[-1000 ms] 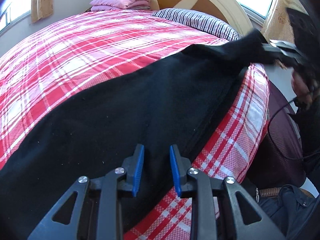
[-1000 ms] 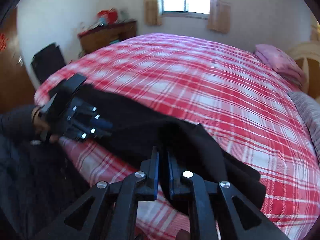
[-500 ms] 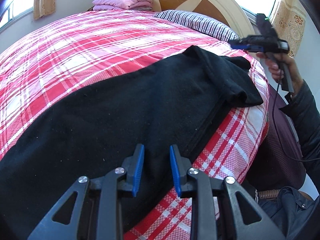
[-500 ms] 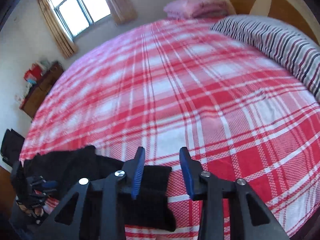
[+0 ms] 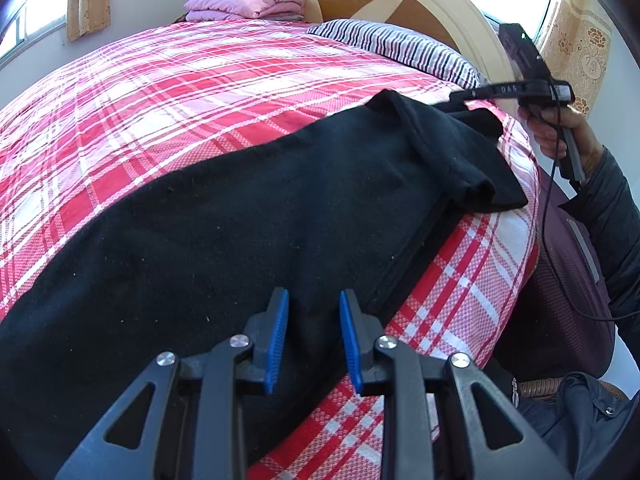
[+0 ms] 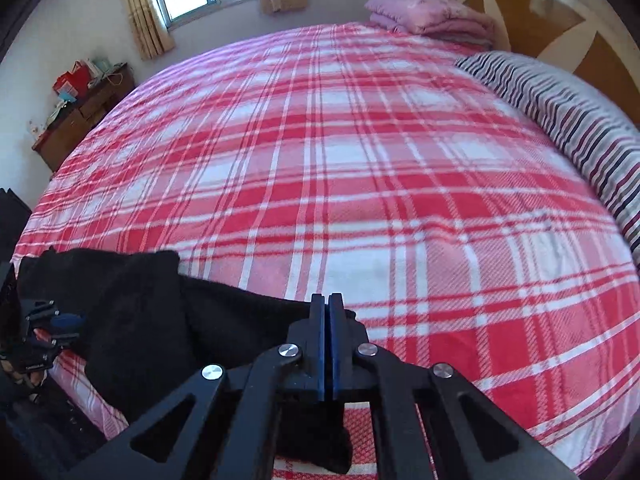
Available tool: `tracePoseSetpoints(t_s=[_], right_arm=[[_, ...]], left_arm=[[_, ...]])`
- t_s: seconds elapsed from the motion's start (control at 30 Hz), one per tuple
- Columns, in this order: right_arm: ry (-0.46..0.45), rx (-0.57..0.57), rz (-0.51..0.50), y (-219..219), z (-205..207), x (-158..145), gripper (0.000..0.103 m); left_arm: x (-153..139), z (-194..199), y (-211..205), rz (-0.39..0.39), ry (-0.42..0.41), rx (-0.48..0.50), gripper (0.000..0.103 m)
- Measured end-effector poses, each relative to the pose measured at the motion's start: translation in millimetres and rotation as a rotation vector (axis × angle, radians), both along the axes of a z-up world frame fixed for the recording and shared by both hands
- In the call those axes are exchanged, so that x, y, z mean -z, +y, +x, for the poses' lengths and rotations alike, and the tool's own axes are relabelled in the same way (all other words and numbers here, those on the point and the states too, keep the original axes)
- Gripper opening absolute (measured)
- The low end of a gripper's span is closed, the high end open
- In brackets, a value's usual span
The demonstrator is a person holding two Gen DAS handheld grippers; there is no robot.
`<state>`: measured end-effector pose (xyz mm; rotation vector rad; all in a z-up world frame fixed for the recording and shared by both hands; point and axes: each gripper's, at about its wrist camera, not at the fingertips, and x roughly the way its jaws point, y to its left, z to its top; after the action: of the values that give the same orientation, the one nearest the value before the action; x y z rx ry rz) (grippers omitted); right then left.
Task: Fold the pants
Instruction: 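Fold the held pants edge over with the right gripper and release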
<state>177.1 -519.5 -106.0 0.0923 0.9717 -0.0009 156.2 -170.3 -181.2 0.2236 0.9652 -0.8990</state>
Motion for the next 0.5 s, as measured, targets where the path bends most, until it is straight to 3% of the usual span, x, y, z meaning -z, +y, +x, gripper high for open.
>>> tracePoseSetpoints(t_s=[0.2, 0.37, 0.5], right_arm=[[-0.054, 0.061, -0.101, 5, 23, -10, 0.001], [-0.009, 0.094, -0.247, 9, 45, 17, 0.000], [0.014, 0.179, -0.214, -13, 38, 22, 0.000]], left_arm=[[-1, -1, -2, 0.005, -0.002, 0.000, 0.028], [-1, -1, -1, -0.002, 0.000, -0.005, 0.028], [-2, -1, 4, -0.013, 0.005, -0.014, 0.028]])
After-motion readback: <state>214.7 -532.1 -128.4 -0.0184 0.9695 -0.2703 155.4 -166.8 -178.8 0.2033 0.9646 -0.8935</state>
